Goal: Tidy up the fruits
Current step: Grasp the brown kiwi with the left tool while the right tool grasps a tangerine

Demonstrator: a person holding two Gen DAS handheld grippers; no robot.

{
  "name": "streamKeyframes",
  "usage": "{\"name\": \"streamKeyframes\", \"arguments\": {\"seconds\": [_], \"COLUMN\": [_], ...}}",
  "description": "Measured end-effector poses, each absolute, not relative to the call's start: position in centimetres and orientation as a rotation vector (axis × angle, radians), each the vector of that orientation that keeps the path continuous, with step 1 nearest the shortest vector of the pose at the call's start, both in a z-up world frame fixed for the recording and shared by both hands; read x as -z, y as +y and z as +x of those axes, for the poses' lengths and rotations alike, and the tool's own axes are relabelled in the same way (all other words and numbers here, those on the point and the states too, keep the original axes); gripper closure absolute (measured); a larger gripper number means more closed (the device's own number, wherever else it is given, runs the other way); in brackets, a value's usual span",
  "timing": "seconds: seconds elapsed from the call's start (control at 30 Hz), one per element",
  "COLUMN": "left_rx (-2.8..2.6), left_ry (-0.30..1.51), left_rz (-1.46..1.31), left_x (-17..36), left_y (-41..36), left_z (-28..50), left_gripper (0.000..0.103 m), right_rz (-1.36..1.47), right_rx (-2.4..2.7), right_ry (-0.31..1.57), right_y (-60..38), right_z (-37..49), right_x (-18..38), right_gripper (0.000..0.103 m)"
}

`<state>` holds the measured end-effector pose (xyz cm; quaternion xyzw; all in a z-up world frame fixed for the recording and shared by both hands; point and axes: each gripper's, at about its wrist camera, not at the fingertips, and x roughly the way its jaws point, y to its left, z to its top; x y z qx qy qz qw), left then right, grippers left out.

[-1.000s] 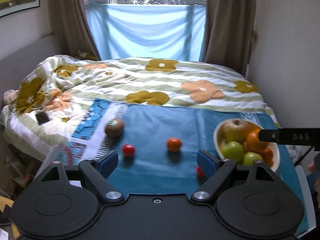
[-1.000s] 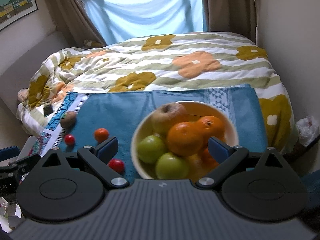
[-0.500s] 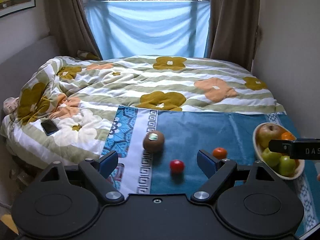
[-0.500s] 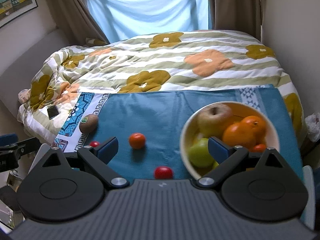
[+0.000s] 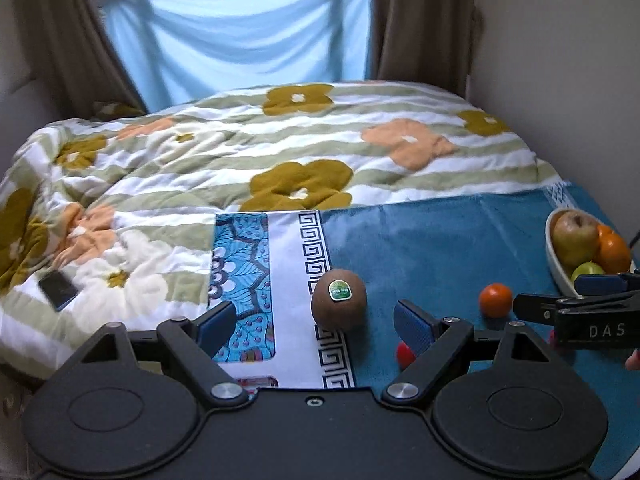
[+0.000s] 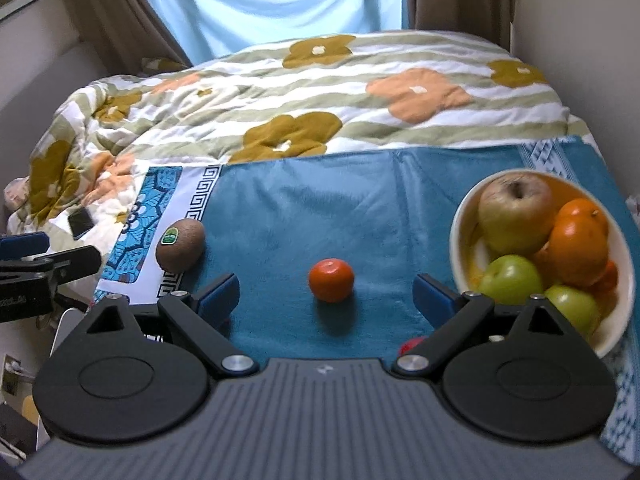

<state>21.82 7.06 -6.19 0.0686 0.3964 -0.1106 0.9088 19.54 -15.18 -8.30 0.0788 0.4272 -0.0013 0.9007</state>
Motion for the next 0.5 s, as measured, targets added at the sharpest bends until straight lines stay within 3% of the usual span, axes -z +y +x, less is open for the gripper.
{"name": "streamKeyframes", "arguments": {"seconds": [0.33,0.5], "left_rx": [0.367,0.41], "left_ry": [0.886,0.919], "left_rz": [0.2,0.219], "left_x": [10.5,12.4], "left_y": [6.3,5.4], "left_z": [26.8,28.6], "left_gripper": [0.016,0.024], "right_rz": [0.17,0.174], "right_rx": [0.097,0.124], "right_ry": [0.921,0.942], "right_y": [-13.7,-13.4], "right_z": [22.0,22.9], "right_x": [11.0,12.1], "right_gripper": [0.0,0.004]}}
